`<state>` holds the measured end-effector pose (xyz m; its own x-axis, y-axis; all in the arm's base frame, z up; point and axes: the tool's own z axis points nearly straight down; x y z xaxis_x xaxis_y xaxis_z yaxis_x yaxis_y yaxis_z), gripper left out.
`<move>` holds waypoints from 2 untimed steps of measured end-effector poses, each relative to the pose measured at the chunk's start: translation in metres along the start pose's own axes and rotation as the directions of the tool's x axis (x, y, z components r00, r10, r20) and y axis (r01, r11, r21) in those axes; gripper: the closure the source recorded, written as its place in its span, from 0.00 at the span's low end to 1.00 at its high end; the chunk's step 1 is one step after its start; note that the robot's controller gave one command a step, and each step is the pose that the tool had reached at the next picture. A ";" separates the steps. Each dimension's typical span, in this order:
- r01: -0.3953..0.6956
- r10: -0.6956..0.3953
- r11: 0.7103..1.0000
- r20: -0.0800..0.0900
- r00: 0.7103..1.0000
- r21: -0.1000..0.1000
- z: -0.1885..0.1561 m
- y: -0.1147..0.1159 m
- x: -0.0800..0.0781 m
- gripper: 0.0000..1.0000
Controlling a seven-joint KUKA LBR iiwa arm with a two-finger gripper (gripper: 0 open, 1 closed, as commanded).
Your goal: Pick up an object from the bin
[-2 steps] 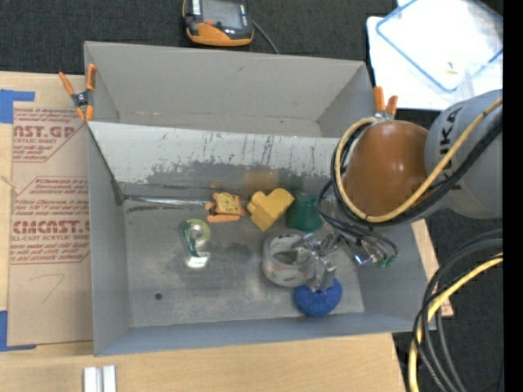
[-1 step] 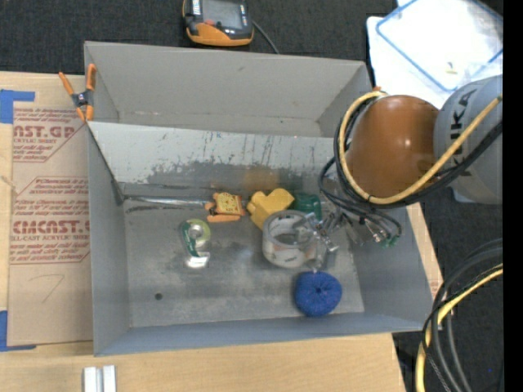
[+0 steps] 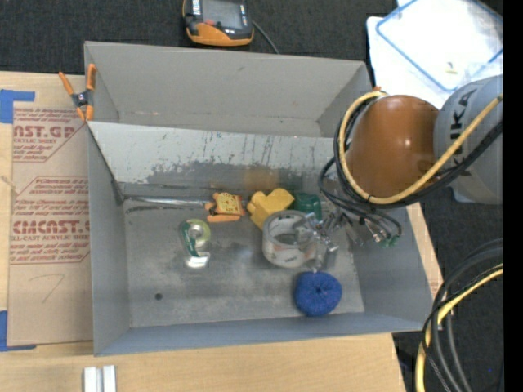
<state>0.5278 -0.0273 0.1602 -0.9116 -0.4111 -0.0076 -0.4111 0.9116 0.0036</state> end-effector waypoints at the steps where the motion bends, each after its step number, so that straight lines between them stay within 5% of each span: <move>1: -0.150 0.150 0.989 0.004 0.989 -0.002 0.082 -0.019 0.021 1.00; 2: -0.150 0.150 0.989 0.004 0.989 -0.002 0.082 -0.019 0.021 1.00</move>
Offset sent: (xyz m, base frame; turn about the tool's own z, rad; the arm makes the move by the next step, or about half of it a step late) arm 0.0000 0.0000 0.0000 0.0000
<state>0.5168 -0.0528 0.0777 -0.9628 -0.2700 -0.0105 -0.2701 0.9628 0.0066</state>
